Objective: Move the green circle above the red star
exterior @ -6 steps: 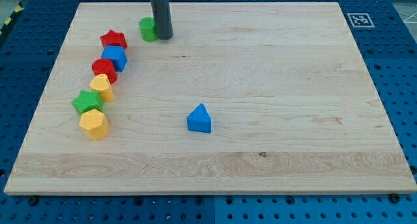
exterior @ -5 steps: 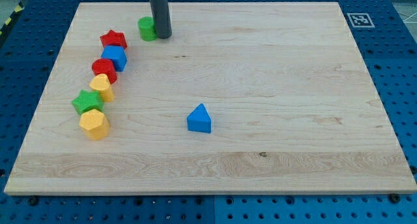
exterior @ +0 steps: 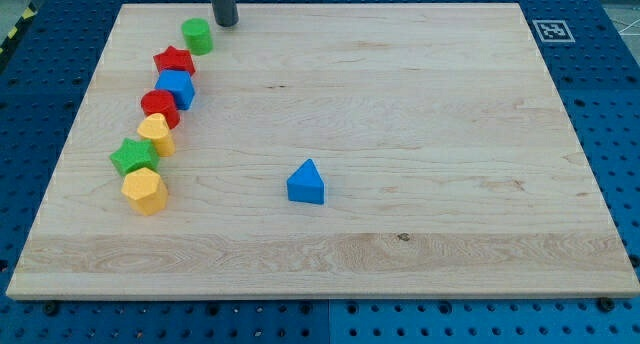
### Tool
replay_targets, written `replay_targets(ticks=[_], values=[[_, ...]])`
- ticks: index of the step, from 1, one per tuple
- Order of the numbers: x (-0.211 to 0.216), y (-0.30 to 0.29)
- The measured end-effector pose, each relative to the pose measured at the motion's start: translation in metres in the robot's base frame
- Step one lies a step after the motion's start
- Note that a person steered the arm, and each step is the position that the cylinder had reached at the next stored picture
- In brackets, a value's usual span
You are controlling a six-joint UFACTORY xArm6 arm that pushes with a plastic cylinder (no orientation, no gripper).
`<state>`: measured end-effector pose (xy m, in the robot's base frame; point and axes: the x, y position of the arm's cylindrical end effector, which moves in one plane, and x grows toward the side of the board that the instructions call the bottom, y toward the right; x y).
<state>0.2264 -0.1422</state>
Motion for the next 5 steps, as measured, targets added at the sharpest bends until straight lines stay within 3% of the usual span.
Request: replay_targets(ticks=[5], values=[[0.043, -0.024]])
